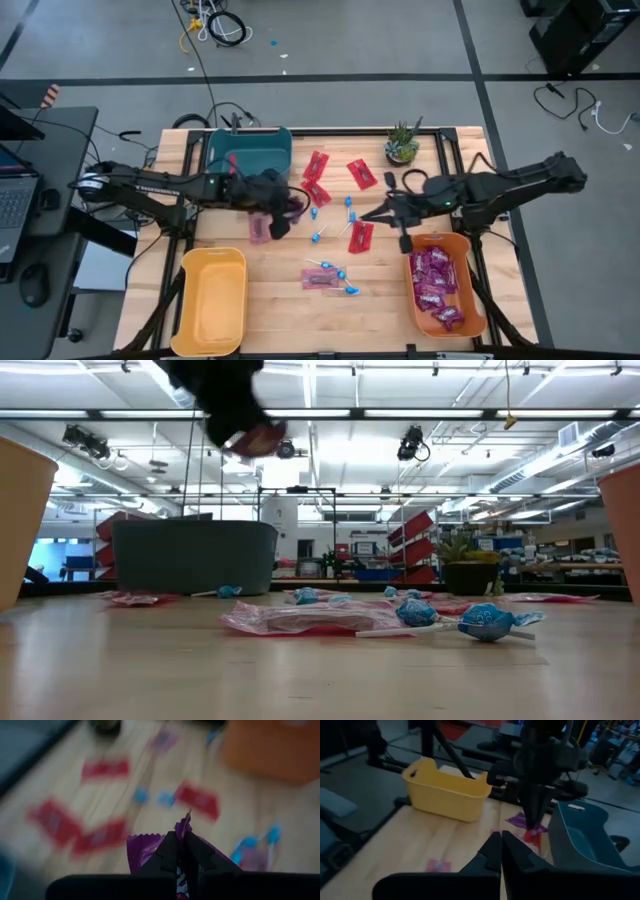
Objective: Sort candy
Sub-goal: Put the purple candy into the orange bin
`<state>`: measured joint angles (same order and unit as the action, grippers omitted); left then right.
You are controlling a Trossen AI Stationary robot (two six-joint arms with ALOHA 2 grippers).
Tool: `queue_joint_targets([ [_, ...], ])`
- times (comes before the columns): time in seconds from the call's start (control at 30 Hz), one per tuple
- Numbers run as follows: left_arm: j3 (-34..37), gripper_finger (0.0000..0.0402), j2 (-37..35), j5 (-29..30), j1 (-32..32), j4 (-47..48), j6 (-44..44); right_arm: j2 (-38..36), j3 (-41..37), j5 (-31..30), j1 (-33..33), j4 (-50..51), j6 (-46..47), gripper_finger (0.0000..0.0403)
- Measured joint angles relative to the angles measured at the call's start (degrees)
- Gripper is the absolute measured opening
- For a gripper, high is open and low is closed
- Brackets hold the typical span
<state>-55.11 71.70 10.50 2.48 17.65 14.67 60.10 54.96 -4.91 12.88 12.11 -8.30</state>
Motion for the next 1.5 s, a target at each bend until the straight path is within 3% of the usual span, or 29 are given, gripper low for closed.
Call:
queue_joint_targets([
  [0.2,-0.02,0.0008,3.92,-5.11,1.14,-19.55,-11.23,-6.47,0.0,-2.44,2.82,4.61,2.63,0.0],
  [0.43,-0.02,0.0008,12.14,-12.0,1.07,-40.68,-16.9,-12.56,0.0,-14.47,4.81,5.86,4.27,0.0],
  [0.7,-0.39,0.0008,21.39,-17.73,1.05,-61.17,-17.63,-16.75,0.0,-27.27,4.81,10.7,6.73,0.0],
  [0.8,-2.17,0.0008,24.76,-19.13,1.07,-64.6,-17.65,-17.69,0.0,-30.14,4.79,15.61,11.85,0.0],
  [0.97,-7.12,0.0008,30.22,-19.29,1.07,-65.02,-19.2,-17.76,-0.02,-29.65,5.94,23.8,17.61,0.0],
  [1.07,-10.2,0.0008,33.12,-19.29,1.06,-65.01,-20.98,-17.58,-0.02,-26.72,8.27,25.3,17.76,0.0],
  [1.37,-15.08,0.0008,39.01,-16.05,0.5,-69.93,-23.11,-15.82,-0.02,-26.73,16.67,28.47,24.99,0.0],
  [1.5,-15.13,0.0008,38.91,-13.25,0.52,-74.47,-26.51,-12.58,-1.04,-32.39,21.86,27.7,23.41,0.0],
])
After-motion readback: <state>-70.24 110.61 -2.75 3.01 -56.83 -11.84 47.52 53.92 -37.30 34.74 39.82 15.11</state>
